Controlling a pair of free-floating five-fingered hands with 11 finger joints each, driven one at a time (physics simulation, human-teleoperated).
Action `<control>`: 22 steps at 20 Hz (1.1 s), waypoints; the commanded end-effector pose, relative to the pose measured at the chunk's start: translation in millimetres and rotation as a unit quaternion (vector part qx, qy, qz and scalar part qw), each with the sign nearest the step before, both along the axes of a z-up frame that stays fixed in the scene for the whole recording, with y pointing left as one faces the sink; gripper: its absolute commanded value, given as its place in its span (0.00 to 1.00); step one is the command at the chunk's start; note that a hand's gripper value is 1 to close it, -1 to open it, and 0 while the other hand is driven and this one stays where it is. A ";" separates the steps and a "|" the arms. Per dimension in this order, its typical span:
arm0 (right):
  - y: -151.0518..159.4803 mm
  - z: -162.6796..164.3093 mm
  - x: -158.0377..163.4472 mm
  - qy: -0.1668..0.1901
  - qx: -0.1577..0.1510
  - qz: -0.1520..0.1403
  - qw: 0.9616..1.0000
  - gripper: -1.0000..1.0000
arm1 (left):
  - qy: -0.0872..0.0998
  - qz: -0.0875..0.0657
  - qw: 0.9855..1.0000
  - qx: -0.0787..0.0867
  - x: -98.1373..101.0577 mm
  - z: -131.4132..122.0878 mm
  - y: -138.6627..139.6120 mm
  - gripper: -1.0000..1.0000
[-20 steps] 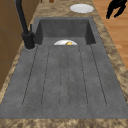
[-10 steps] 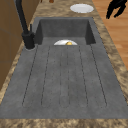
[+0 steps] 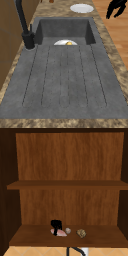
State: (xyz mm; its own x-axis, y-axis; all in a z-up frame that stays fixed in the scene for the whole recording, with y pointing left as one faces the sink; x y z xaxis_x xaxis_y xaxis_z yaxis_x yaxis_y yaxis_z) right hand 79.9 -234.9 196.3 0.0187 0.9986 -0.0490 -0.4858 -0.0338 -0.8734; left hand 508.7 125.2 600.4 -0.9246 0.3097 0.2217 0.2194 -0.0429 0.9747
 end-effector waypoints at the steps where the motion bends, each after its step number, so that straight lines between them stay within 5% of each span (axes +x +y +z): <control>1: 0.0 0.0 0.0 0.000 0.000 0.000 1.000 0.50 | 0.022 -0.001 1.000 0.002 -21.9 0.0 2.2 1.00; 4: 0.0 0.0 0.0 0.000 0.000 0.000 1.000 0.50 | 0.060 0.000 0.998 0.014 -27.4 4.6 3.2 1.00; 8: 0.0 0.0 0.0 0.000 0.000 0.000 1.000 0.50 | 0.102 0.007 0.995 0.008 -23.9 3.4 2.8 1.00; 14: 0.0 0.0 0.0 0.000 0.000 0.000 1.000 0.50 | 0.113 0.011 0.994 0.003 19.0 5.5 1.2 1.00; 17: 0.0 0.0 0.0 0.000 0.000 0.000 1.000 0.50 | 0.107 0.013 0.994 0.001 37.3 1.7 0.1 1.00; 22: 0.0 0.0 0.0 0.000 0.000 0.000 1.000 0.50 | 0.091 0.001 0.996 -0.024 3.9 -22.8 14.1 1.00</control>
